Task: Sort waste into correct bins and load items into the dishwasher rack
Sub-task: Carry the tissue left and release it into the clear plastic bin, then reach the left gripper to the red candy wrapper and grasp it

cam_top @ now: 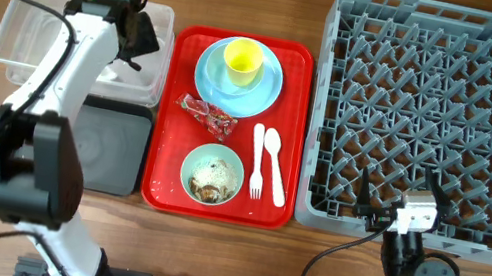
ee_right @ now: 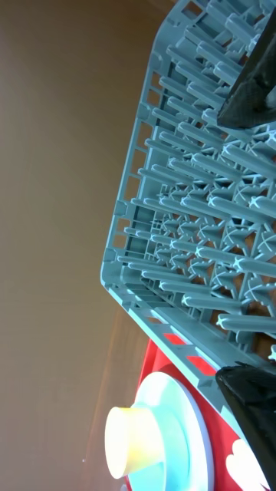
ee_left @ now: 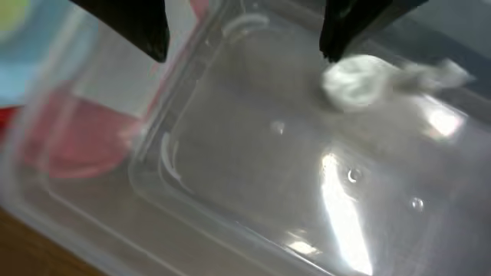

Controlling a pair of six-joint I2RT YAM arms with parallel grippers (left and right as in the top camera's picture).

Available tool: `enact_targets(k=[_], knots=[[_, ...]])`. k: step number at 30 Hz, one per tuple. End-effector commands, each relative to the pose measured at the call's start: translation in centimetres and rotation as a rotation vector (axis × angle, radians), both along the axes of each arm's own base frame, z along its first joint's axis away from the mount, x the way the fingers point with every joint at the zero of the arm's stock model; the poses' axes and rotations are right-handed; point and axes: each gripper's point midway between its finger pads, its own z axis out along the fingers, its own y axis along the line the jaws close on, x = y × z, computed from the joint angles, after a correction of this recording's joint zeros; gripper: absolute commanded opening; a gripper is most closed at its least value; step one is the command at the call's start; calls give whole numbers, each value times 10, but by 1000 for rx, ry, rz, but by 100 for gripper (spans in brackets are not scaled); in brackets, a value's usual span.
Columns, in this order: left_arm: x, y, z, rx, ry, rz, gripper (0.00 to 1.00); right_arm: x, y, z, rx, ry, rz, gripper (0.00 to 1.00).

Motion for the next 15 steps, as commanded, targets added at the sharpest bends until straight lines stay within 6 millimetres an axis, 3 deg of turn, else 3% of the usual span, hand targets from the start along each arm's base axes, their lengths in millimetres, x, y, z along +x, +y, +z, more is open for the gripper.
enact_targets(k=[1, 3, 5, 7, 8, 10, 15], knots=[[-7, -27, 70, -122, -161, -73, 64, 0, 1, 1, 2, -6, 8, 100], [-18, -49, 77, -236, -144, -131, 62, 0, 1, 1, 1, -6, 8, 100], [-30, -50, 68, -246, -83, -128, 64, 0, 1, 1, 2, -6, 8, 100], [-34, -41, 63, -205, -57, -103, 74, 0, 1, 1, 2, -6, 8, 100], [-34, -24, 63, -139, -59, -35, 77, 0, 1, 1, 2, -5, 8, 100], [-36, -18, 60, -139, -48, 2, 74, 0, 1, 1, 1, -6, 8, 100], [-52, -56, 53, -273, 27, -84, 72, 0, 1, 1, 2, -5, 8, 100]])
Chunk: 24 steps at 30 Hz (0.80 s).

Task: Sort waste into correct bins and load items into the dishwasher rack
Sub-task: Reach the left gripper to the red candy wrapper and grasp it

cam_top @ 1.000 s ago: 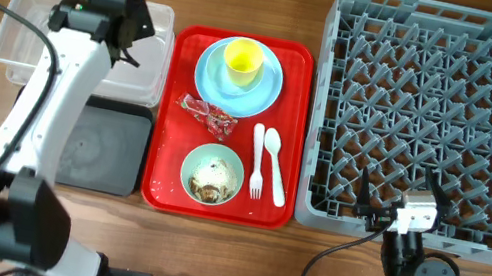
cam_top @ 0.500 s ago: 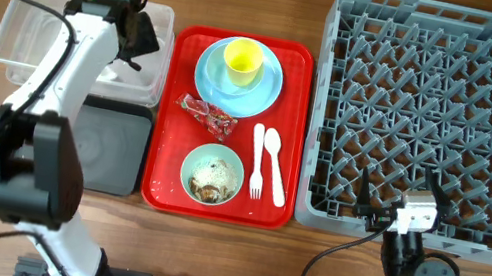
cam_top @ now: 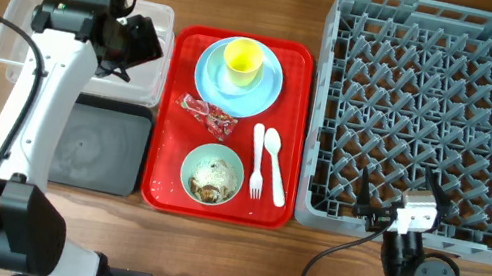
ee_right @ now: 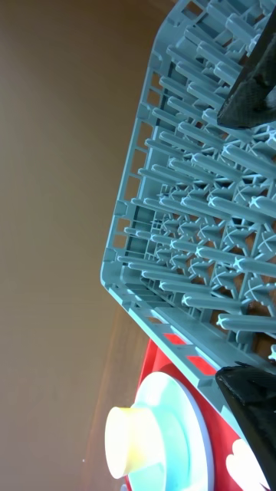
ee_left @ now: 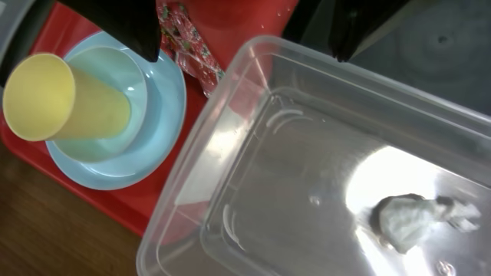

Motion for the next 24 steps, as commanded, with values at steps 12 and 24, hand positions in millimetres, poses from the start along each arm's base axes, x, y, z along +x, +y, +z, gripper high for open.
enact_targets(k=[12, 24], knots=[[-62, -182, -70, -53, 46, -430, 50, 0, 1, 1, 2, -5, 8, 100], [-63, -169, -101, 48, 8, -391, 61, 0, 1, 1, 2, -5, 8, 100]])
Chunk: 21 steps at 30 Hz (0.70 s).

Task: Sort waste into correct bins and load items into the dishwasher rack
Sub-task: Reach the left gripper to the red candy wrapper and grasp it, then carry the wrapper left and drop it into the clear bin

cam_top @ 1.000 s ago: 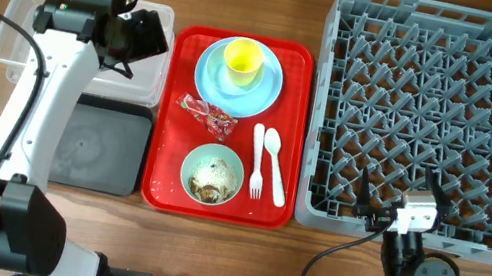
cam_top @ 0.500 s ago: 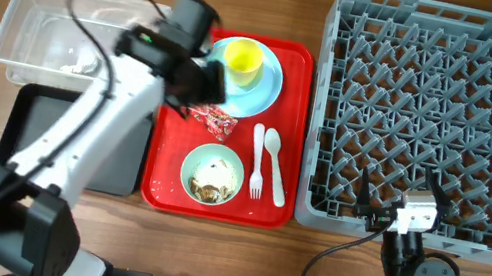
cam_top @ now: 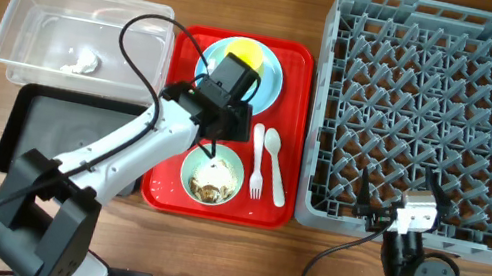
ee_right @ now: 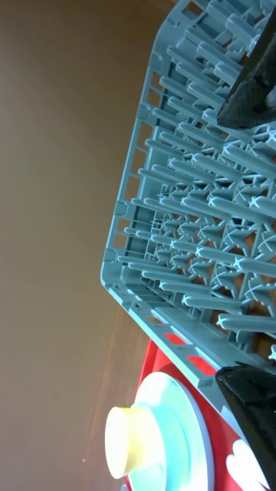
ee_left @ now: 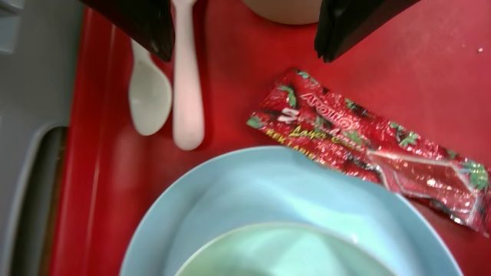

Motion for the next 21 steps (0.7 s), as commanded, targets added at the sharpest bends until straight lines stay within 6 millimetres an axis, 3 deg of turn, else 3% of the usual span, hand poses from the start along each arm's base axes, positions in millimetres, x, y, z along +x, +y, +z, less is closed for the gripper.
enact_targets(k=[1, 3, 18, 21], knots=[[3, 9, -4, 53, -25, 29, 63, 0, 1, 1, 2, -6, 8, 100], [3, 9, -6, 55, -20, 28, 65, 0, 1, 1, 2, -6, 8, 100], [8, 23, -71, 176, 23, 46, 67, 0, 1, 1, 2, -6, 8, 100], [8, 23, -75, 178, 26, 46, 66, 0, 1, 1, 2, -6, 8, 100]])
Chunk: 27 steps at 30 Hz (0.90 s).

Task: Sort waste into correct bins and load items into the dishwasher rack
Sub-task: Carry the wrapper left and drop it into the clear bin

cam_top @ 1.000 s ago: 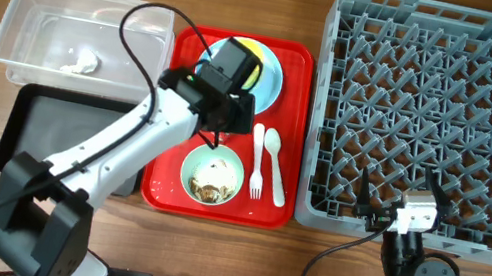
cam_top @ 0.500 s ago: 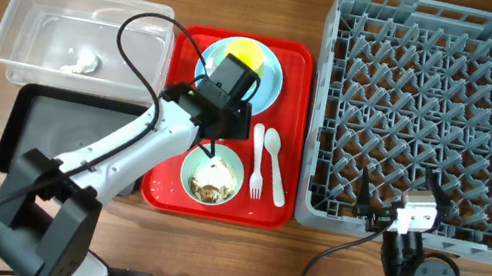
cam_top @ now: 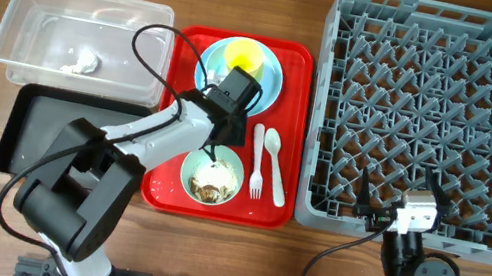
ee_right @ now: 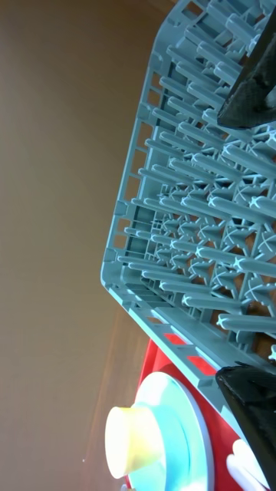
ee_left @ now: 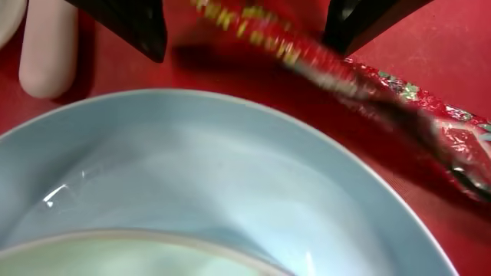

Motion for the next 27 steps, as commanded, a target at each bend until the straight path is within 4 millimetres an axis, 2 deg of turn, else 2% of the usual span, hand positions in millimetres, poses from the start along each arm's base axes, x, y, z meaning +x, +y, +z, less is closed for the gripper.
enact_targets(k=[1, 3, 6, 8, 13, 15, 19, 20, 23, 25, 26, 27], knots=[[-3, 3, -11, 26, 15, 0, 63, 0, 1, 1, 2, -6, 8, 100], [-3, 3, -11, 27, 16, -1, 61, 0, 1, 1, 1, -6, 8, 100], [-3, 3, -11, 27, 16, -1, 53, 0, 1, 1, 2, -6, 8, 100], [-3, 3, -11, 27, 16, 0, 43, 0, 1, 1, 2, -6, 8, 100], [-3, 3, -11, 27, 17, 0, 27, 0, 1, 1, 2, -5, 8, 100], [-5, 4, -11, 30, 23, 0, 5, 0, 1, 1, 2, -6, 8, 100], [-4, 4, -6, 25, 15, 0, 4, 0, 1, 1, 2, -6, 8, 100], [-4, 4, 0, 18, 3, 0, 4, 0, 1, 1, 2, -6, 8, 100], [7, 12, 48, 17, -123, 27, 4, 0, 1, 1, 2, -6, 8, 100], [18, 30, 96, 58, -279, 82, 4, 0, 1, 1, 1, -6, 8, 100], [23, 44, 129, 77, -386, 130, 4, 0, 1, 1, 2, -6, 8, 100], [26, 55, 151, 83, -452, 169, 4, 0, 1, 1, 2, -6, 8, 100]])
